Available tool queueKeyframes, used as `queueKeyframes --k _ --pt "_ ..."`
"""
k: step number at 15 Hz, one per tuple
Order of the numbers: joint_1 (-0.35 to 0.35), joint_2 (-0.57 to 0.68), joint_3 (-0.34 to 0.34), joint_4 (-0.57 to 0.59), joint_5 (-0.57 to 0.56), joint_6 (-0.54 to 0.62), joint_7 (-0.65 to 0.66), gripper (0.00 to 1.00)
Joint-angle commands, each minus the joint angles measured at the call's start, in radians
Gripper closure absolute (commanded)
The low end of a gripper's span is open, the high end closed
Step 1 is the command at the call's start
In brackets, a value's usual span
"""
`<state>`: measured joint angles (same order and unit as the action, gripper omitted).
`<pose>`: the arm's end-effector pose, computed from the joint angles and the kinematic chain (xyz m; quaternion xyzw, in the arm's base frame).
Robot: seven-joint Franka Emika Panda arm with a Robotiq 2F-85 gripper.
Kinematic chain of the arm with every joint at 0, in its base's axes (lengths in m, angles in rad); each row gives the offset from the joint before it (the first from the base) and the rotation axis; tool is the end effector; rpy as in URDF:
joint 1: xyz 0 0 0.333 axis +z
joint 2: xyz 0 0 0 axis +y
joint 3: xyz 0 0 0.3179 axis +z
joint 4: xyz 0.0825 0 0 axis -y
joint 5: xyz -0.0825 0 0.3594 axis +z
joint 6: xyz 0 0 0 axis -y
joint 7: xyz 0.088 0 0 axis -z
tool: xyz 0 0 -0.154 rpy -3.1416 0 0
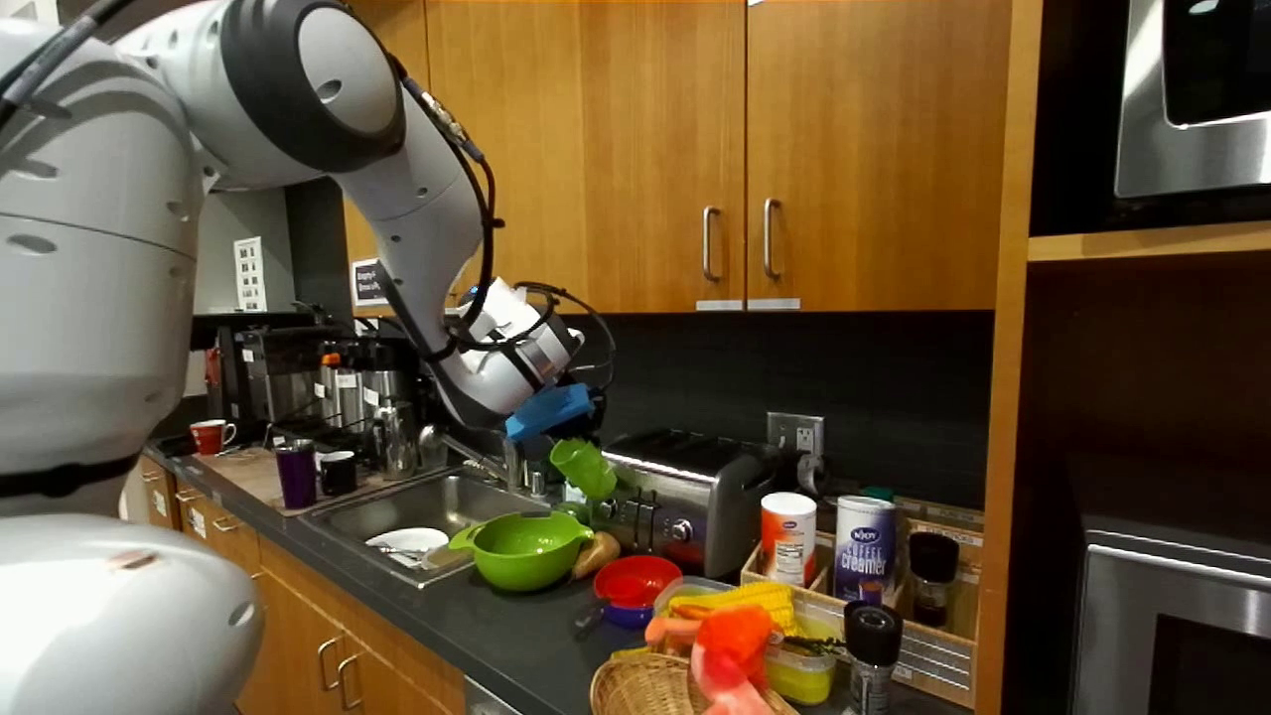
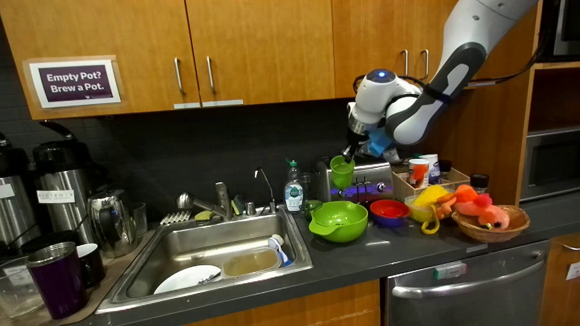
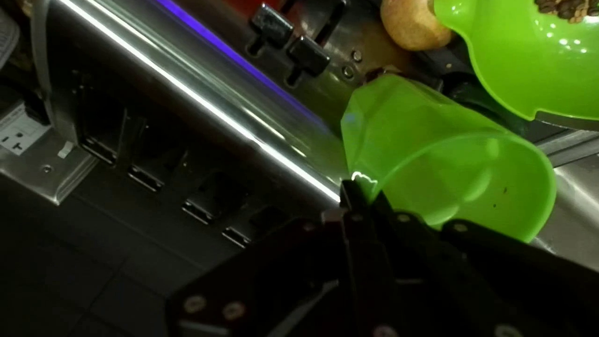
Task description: Put the beans in the green cup into the green bowl
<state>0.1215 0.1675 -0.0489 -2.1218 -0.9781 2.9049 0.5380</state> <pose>0.6010 0.0855 0.3667 0.9105 0.1986 0.3278 0.1554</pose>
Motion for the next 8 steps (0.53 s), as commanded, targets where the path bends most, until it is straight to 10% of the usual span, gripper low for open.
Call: queueKeyframes --k 1,8 --pt "0.043 -0.012 -0.024 0.029 -0.180 -0.035 0.146 0.99" --pt "0.079 -0.006 -0.015 0.024 -0.575 -0.138 0.482 0.99"
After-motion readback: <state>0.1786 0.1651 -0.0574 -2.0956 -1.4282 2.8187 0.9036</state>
